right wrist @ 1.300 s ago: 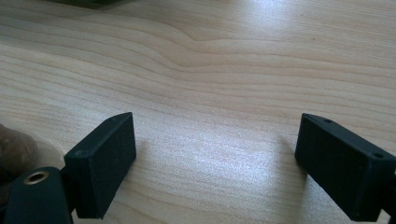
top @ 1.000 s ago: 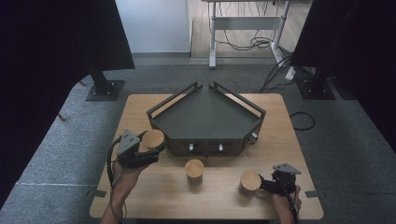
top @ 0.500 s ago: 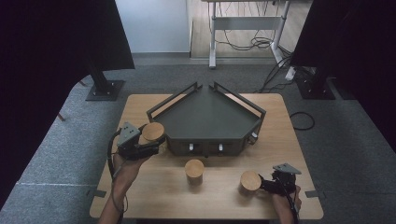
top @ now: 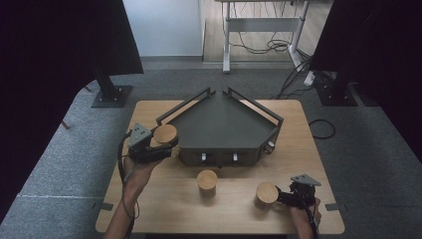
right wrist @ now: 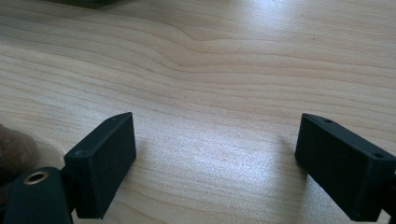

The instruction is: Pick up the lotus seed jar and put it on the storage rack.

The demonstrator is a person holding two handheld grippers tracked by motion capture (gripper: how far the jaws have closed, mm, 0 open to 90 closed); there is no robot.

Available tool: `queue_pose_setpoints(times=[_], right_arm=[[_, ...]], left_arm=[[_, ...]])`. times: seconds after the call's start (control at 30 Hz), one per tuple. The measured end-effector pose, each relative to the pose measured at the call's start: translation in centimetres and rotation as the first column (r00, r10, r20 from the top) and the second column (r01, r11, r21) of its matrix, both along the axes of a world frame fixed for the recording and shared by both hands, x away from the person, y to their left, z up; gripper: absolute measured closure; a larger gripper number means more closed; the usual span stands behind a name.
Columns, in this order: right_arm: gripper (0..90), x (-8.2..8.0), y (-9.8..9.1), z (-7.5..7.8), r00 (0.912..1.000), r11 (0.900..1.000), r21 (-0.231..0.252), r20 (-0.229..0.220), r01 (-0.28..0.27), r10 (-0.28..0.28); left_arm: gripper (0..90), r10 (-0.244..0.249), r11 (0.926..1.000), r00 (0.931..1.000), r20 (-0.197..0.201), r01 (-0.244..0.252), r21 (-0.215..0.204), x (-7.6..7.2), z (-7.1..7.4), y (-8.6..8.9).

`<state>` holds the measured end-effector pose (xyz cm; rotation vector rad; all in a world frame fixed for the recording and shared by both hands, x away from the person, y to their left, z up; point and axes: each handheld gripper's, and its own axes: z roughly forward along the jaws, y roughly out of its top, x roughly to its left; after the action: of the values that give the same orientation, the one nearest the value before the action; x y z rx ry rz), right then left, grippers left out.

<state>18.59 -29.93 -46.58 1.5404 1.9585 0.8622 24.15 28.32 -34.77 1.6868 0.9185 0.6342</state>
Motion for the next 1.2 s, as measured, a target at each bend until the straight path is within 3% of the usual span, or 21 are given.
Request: queue_pose_setpoints(times=[1.2], right_arm=[[11.8,0.0,0.0,0.0,1.0,1.0,0.001,0.001,0.0,0.0]], left_arm=[[23.8,0.007,1.0,1.0,-0.005,-0.007,0.004,3.8,1.0,-2.1]])
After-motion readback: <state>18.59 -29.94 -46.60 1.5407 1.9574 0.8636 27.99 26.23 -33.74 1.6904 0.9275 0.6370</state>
